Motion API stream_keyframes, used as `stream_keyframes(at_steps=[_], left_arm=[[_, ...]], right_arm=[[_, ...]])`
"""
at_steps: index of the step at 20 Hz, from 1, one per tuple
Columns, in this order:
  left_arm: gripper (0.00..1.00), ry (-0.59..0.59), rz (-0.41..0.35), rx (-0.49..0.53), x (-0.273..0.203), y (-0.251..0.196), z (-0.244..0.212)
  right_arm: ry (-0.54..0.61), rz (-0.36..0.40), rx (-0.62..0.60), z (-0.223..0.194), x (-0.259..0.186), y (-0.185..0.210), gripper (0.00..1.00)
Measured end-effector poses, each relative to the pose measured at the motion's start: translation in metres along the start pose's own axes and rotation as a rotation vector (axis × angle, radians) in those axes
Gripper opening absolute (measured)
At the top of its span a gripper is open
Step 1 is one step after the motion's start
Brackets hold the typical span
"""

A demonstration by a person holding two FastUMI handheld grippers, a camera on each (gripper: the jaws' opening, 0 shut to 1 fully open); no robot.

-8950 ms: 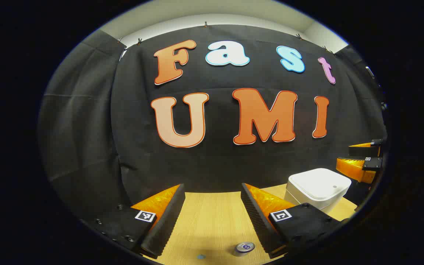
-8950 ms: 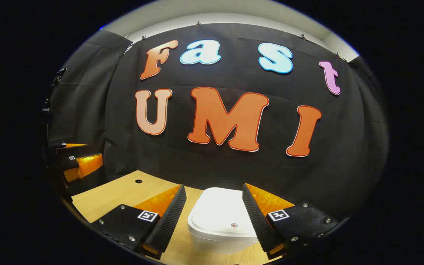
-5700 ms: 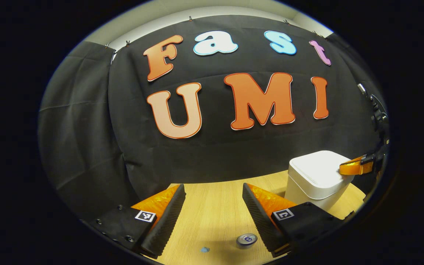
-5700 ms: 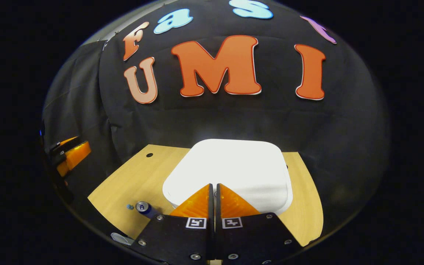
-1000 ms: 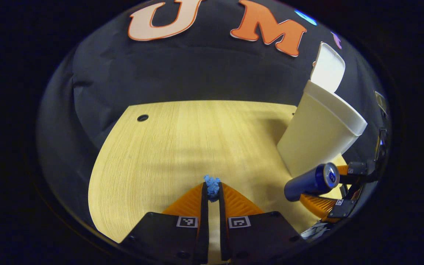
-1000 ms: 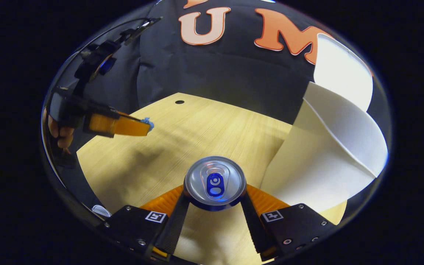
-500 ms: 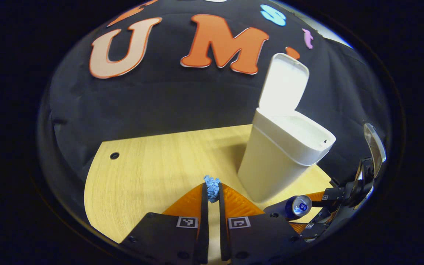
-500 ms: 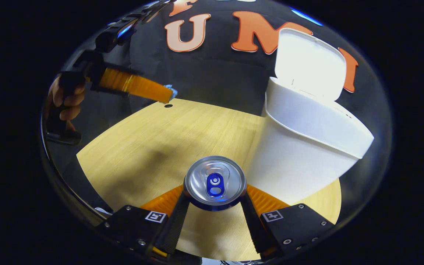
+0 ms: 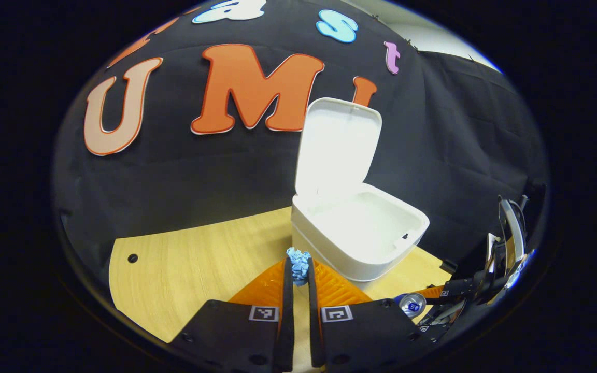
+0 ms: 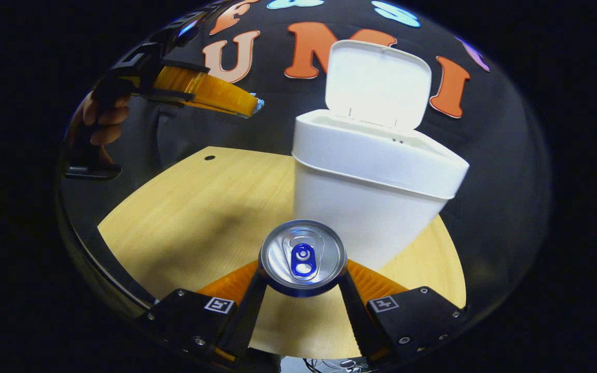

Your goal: Press the lid of the desktop garbage bin to open it, pick up the crumpled paper on the desktop and throw it into the bin, then pick up the pop can on the desktop and drop it into the bin, and finally close the garbage bin lid.

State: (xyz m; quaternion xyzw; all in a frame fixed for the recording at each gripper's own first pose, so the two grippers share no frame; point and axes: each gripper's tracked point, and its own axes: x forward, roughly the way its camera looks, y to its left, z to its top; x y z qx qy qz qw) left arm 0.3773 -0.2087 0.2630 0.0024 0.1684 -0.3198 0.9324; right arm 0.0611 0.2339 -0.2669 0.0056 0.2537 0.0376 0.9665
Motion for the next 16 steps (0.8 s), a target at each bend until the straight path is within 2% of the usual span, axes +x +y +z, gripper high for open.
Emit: stream_keyframes(at_steps=[5,10,16], left_arm=[[0.16,-0.051,-0.085,0.049,0.014,-0.037,0.024],[0.14,-0.031,-0.162,0.08,0.032,-0.069,0.024],[0.2,-0.008,-0.182,0.141,0.041,-0.085,0.012]], right_arm=[[-0.015,-0.076,0.031,0.007,0.003,-0.004,0.79],[-0.04,-0.155,0.039,0.012,0.0,-0.013,0.79],[-0.082,-0.245,0.023,0.033,-0.03,-0.053,0.79]])
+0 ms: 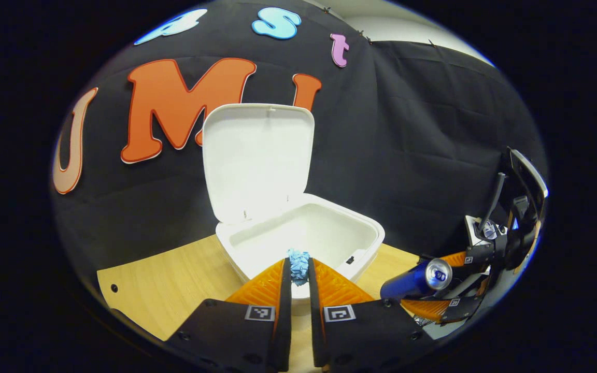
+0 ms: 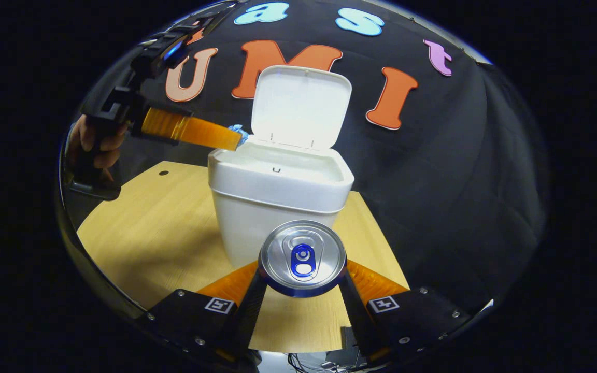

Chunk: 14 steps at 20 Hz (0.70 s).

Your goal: Press the lid of the desktop garbage bin to open it, pick up the crumpled paper on the desktop and throw it into the bin, then pick up the pop can on the desktop and drop it into the bin, and finally close the garbage bin lid.

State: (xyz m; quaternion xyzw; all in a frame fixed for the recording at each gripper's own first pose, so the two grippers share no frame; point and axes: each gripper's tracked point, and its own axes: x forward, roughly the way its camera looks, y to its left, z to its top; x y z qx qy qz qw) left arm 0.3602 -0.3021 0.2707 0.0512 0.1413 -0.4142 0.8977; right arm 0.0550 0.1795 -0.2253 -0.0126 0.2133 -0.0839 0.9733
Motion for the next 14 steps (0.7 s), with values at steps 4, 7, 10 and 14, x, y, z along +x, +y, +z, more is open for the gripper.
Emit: stream_keyframes(at_steps=[4,7,10,14], left_arm=[[0.24,-0.004,-0.019,-0.022,-0.003,-0.004,-0.002],[0.28,-0.003,-0.017,-0.023,-0.009,-0.005,-0.003],[0.47,-0.01,-0.011,-0.023,-0.011,-0.003,-0.004],[0.66,-0.016,-0.003,-0.026,-0.015,0.0,-0.005]], right_arm=[[-0.05,-0.032,0.004,0.024,-0.008,-0.022,0.79],[-0.082,-0.041,0.002,0.04,-0.012,-0.029,0.8],[-0.121,-0.038,0.01,0.061,-0.015,-0.034,0.79],[-0.177,-0.044,0.007,0.088,-0.015,-0.041,0.79]])
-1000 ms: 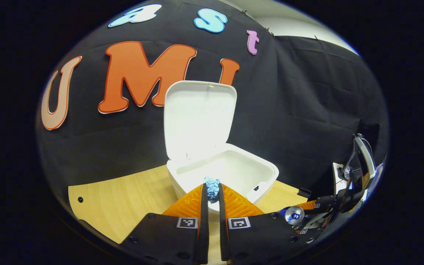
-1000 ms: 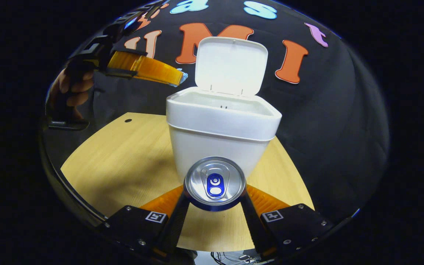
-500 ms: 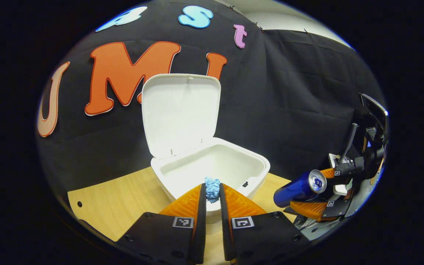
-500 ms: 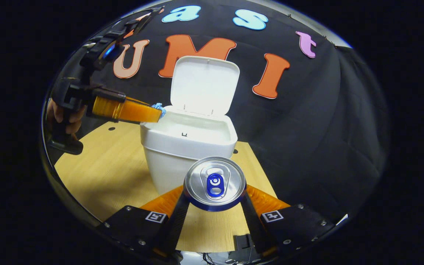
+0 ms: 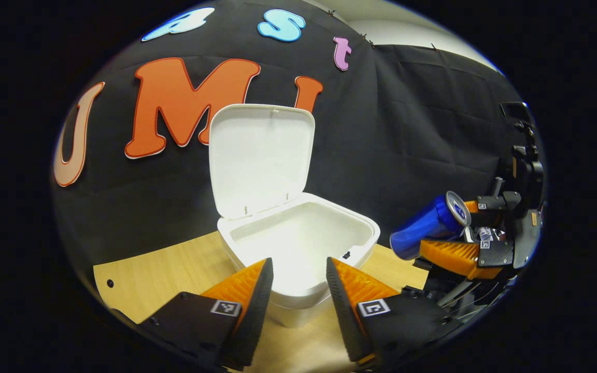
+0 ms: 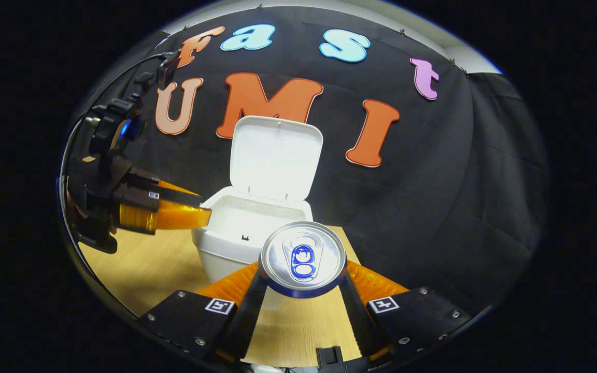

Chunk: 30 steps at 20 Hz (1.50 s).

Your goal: Press the lid of the desktop garbage bin to open it, pick up the crumpled paper on the desktop and throw it into the bin, then pick up the pop can on the desktop and drop it into the bin, and finally close the garbage bin lid.

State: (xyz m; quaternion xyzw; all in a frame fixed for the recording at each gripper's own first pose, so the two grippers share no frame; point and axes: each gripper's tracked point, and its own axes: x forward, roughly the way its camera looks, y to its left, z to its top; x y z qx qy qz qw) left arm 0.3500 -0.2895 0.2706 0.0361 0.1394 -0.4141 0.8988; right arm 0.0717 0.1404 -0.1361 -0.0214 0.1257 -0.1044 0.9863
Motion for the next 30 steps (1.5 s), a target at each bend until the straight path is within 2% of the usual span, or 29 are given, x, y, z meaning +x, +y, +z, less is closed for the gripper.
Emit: stream_keyframes(at_steps=[2,3,4,7,15,26,30], left_arm=[[0.84,0.004,0.008,0.004,-0.003,0.001,-0.001],[0.89,0.0,0.016,0.003,-0.005,0.004,-0.003],[0.91,-0.003,0.023,0.001,-0.007,0.006,-0.002],[0.9,-0.02,0.056,-0.004,-0.017,0.016,-0.001],[0.9,-0.033,0.199,-0.05,-0.043,0.064,-0.008],[0.91,-0.032,0.372,-0.172,-0.073,0.109,-0.028],[0.91,-0.023,0.42,-0.195,-0.082,0.119,-0.035]], right_arm=[[-0.023,-0.007,-0.025,0.01,0.003,-0.004,0.79],[-0.035,-0.003,-0.031,0.016,0.004,-0.004,0.79],[-0.046,0.004,-0.032,0.022,0.006,-0.004,0.79],[-0.069,0.02,-0.03,0.035,0.015,-0.003,0.79],[-0.094,0.076,-0.043,0.055,0.042,0.007,0.79],[-0.025,0.166,-0.088,0.035,0.08,0.026,0.79],[-0.001,0.172,-0.101,0.025,0.088,0.026,0.79]])
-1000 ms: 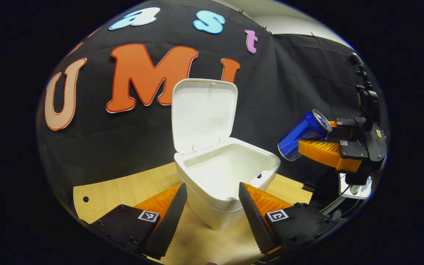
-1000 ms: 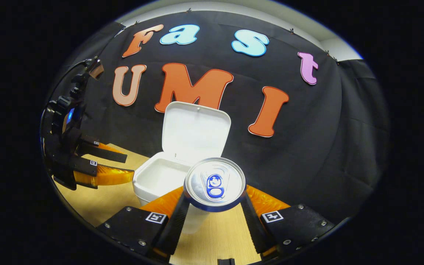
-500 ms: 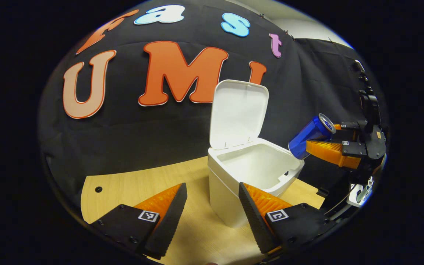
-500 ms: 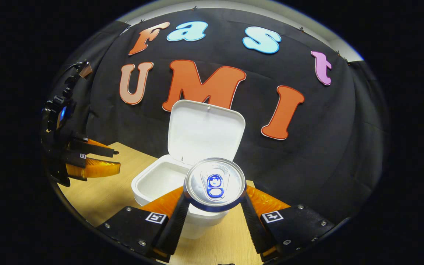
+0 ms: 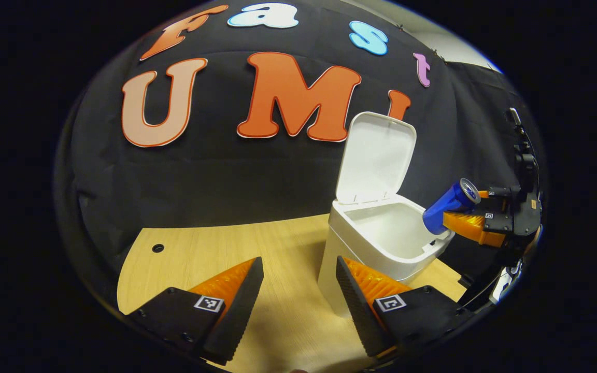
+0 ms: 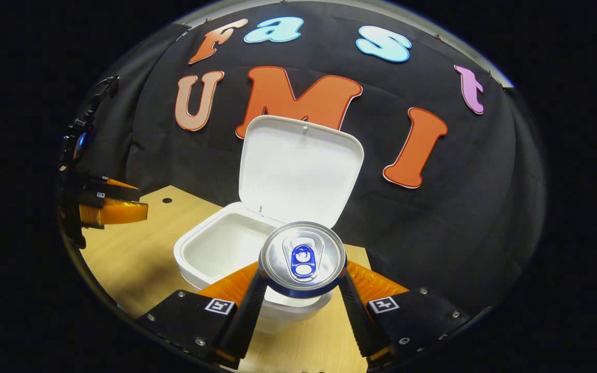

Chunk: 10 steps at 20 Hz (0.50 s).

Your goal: Press the lid of the desktop garbage bin to open it, pick up the crumpled paper on the desktop and throw it into the bin, then pick up the pop can on the desktop and drop it into the bin, and finally close the garbage bin lid.

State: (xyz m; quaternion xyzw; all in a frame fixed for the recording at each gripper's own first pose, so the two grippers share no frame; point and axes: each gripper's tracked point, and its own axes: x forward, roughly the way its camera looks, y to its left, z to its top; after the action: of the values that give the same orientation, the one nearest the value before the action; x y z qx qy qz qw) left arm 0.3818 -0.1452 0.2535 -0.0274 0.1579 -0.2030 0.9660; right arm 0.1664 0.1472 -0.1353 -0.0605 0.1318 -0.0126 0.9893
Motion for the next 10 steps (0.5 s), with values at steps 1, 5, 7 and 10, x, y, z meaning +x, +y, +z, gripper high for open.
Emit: stream_keyframes(at_steps=[1,5,7,10], left_arm=[[0.89,0.004,0.007,-0.008,-0.001,0.003,-0.001],[0.91,0.016,0.026,-0.02,-0.003,0.009,-0.009],[0.91,0.015,0.033,-0.017,-0.004,0.012,-0.01],[0.91,0.014,0.044,-0.02,-0.008,0.017,-0.012]], right_arm=[[0.004,0.009,0.006,-0.002,0.001,0.002,0.8],[0.009,0.011,0.01,-0.003,0.003,0.002,0.81],[-0.005,0.014,0.015,0.003,0.005,0.002,0.84],[-0.041,0.006,0.018,0.019,0.009,-0.001,0.86]])
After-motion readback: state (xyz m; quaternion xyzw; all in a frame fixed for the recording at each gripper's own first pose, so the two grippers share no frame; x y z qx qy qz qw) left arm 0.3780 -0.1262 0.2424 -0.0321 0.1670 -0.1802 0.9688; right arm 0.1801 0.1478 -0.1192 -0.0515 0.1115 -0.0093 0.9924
